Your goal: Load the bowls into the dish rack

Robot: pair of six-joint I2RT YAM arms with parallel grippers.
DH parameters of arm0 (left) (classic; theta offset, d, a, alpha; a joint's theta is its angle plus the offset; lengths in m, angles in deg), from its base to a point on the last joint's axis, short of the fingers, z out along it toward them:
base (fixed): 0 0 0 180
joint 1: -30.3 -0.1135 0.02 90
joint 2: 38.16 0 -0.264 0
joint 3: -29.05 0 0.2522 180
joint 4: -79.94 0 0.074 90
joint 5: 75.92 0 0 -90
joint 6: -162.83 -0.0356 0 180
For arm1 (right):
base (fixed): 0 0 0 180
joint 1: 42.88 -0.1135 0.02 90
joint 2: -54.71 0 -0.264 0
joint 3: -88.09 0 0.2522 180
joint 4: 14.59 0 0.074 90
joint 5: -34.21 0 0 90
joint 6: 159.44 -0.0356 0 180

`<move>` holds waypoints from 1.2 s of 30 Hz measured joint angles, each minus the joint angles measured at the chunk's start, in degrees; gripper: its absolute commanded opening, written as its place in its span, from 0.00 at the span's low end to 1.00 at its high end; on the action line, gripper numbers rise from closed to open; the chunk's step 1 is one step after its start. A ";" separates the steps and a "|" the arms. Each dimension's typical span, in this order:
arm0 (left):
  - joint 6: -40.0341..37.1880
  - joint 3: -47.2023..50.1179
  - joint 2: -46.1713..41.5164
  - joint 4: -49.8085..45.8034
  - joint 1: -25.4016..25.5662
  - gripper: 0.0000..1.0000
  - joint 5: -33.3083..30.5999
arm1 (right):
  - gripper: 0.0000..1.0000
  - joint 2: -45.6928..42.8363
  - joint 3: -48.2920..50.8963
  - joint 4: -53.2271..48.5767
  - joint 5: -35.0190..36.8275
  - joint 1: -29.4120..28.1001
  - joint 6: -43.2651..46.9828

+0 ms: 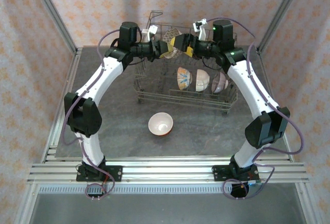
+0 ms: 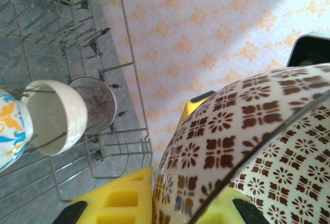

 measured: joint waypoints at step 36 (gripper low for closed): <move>-3.04 -0.81 0.72 -4.46 0.22 0.14 -0.81 | 0.52 -1.49 0.85 -0.22 3.41 0.00 -1.97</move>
